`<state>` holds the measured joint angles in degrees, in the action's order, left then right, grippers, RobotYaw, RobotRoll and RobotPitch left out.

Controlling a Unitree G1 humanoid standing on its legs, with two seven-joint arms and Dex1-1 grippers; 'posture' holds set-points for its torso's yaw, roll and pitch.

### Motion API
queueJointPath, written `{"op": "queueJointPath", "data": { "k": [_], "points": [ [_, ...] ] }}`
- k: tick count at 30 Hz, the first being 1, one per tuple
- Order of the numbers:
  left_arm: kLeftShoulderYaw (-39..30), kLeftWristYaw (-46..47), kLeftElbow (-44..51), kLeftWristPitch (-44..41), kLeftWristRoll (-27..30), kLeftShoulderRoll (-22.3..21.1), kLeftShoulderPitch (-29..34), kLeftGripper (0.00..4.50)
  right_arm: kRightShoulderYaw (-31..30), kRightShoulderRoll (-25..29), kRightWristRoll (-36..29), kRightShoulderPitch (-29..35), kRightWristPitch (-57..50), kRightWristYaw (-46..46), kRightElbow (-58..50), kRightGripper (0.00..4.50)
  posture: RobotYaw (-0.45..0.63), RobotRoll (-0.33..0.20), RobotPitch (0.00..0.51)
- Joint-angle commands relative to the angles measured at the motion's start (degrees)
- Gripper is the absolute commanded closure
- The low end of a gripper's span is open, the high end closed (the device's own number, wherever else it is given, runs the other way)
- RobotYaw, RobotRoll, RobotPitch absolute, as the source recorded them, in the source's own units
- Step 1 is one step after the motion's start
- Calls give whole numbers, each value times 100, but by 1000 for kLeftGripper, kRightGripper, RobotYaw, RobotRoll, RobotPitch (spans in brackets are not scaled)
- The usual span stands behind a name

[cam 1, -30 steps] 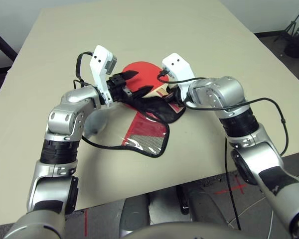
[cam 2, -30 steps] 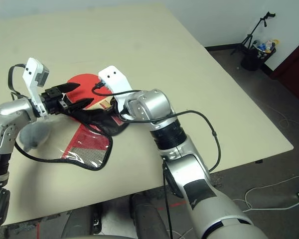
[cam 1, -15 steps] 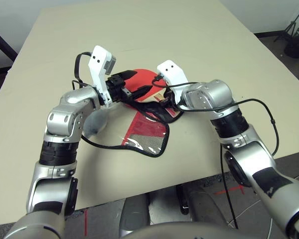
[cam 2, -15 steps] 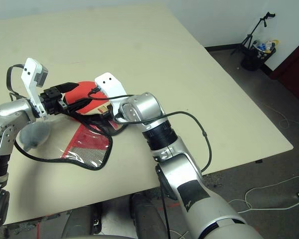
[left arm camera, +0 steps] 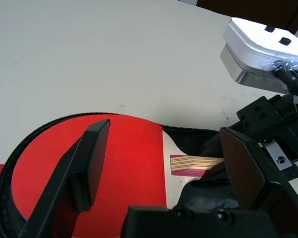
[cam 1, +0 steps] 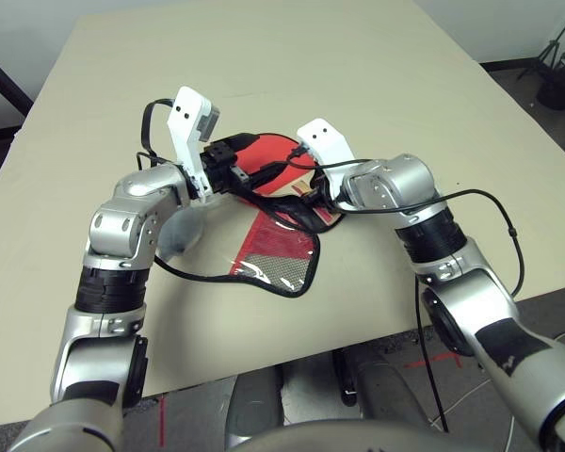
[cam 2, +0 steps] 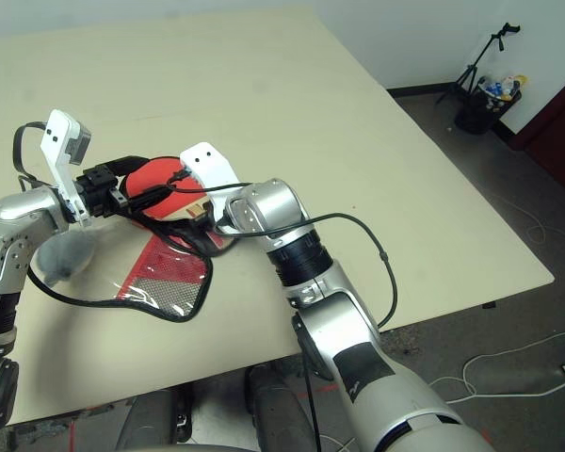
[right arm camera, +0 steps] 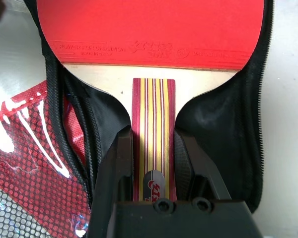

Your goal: Store the ping-pong paddle in its case and zip it.

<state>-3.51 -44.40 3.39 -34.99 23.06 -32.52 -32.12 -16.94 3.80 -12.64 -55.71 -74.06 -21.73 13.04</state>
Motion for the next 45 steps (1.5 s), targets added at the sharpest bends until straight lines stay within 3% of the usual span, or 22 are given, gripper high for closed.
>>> {"op": "queueJointPath", "data": {
  "k": [1, 11, 17, 22, 29, 33, 45],
  "points": [
    [-8, -1, -26, -1, 28, -4, 96, 0, -27, -58, 18, -7, 154, -40, 26, 3003, 8, 0, 143],
    [-212, -31, -10, -134, 126, -217, -112, 0, 190, 268, -271, -56, 208, -520, -438, 15, 29, 0, 143],
    [-516, -117, -272, -144, 189, -648, -325, 0, 567, 820, -637, 16, 449, -1076, -949, 15, 46, 0, 146],
    [-865, -521, -624, -71, 119, -1560, -124, 0, 602, 1638, -641, 447, 1914, -2034, -1060, 15, 56, 0, 147],
    [-1465, -1062, -1038, -218, 158, -2646, 663, 0, 806, 2076, -708, 795, 2659, -2490, -1050, 15, 69, 0, 150],
    [-1725, -1447, -1439, -11, -18, -3201, 1482, 0, 844, 2218, -724, 953, 2831, -2602, -1099, 15, 82, 0, 152],
    [-2047, -2517, -612, 32, 128, -3567, 3347, 0, 682, 2344, -941, 1224, 3715, -3663, -1640, 15, 91, 0, 156]
  ]
}}
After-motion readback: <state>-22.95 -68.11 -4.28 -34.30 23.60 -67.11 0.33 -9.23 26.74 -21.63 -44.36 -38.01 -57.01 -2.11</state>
